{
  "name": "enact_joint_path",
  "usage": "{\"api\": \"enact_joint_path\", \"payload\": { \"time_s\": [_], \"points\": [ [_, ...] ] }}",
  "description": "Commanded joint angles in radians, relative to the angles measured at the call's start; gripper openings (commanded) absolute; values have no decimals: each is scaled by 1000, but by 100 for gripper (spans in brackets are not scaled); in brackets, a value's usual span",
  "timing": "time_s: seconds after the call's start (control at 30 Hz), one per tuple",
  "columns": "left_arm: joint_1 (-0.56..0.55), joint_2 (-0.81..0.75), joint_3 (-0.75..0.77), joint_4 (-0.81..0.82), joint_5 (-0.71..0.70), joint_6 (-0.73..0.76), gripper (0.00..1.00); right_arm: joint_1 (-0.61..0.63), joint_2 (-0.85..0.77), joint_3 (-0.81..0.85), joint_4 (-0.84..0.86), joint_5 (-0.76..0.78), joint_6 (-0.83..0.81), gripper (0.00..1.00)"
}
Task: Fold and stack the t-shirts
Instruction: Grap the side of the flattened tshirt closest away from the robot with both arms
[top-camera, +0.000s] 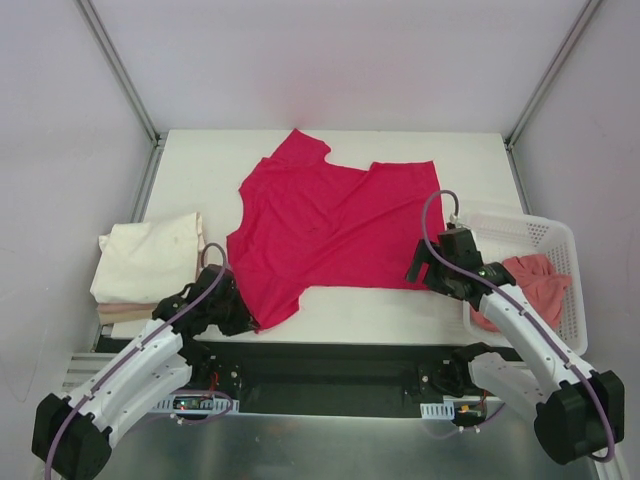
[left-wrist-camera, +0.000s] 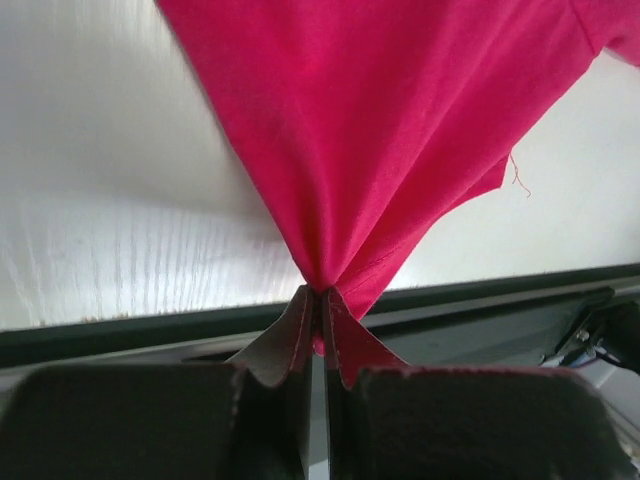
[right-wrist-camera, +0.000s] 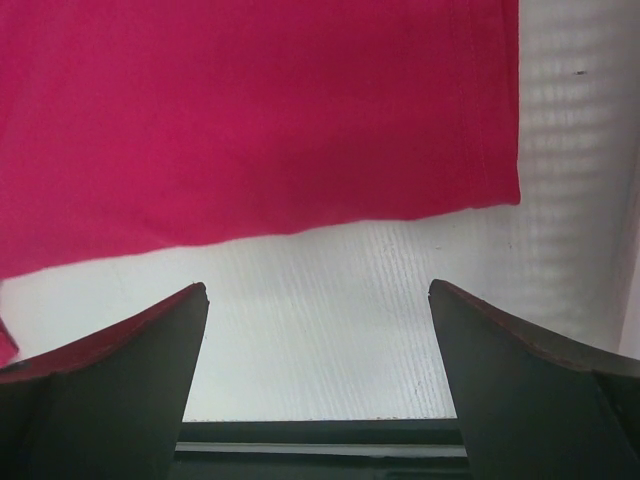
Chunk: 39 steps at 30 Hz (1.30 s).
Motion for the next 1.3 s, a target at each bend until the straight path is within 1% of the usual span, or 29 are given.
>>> {"api": "enact_joint_path", "payload": {
  "time_s": [0.0, 0.07, 0.1, 0.2, 0.33, 0.57, 0.67, 0.73, 0.77, 0.97, 1.2, 1.23, 1.27],
  "points": [
    [-33, -73, -30, -134, 66, -79, 0, 26, 29, 39, -4, 54, 77, 97],
    [-38, -93, -39, -134, 58, -96, 0, 54, 45, 42, 5, 112, 104, 97],
    [-38, -98, -39, -134, 46, -100, 0, 66, 49, 42, 9, 178, 141, 97],
    [-38, -95, -33, -133, 36, -105, 0, 106, 71, 33, 8, 295, 211, 97],
    [-40, -104, -29, -136, 20, -96, 0, 115, 112, 11, 14, 337, 304, 97],
    [-40, -96, -27, -133, 0, -96, 0, 117, 187, -22, 3, 392, 408, 97],
    [-40, -102, -19, -133, -2, -88, 0, 115, 216, -24, 3, 438, 431, 99],
    [-40, -112, -13, -133, 3, -85, 0, 115, 236, -26, 3, 469, 439, 95],
    [-40, -113, -12, -133, 4, -85, 0, 117, 241, -24, 6, 470, 439, 90],
    [-40, -126, -4, -133, 16, -88, 0, 115, 292, -38, 17, 470, 446, 67],
    [-40, -129, 2, -134, 23, -88, 0, 115, 347, -39, 39, 476, 449, 53],
    [-40, -129, 1, -133, 21, -90, 0, 117, 360, -38, 40, 476, 449, 49],
    [-40, -129, 1, -136, 24, -91, 0, 115, 365, -39, 42, 476, 446, 43]
  ]
}}
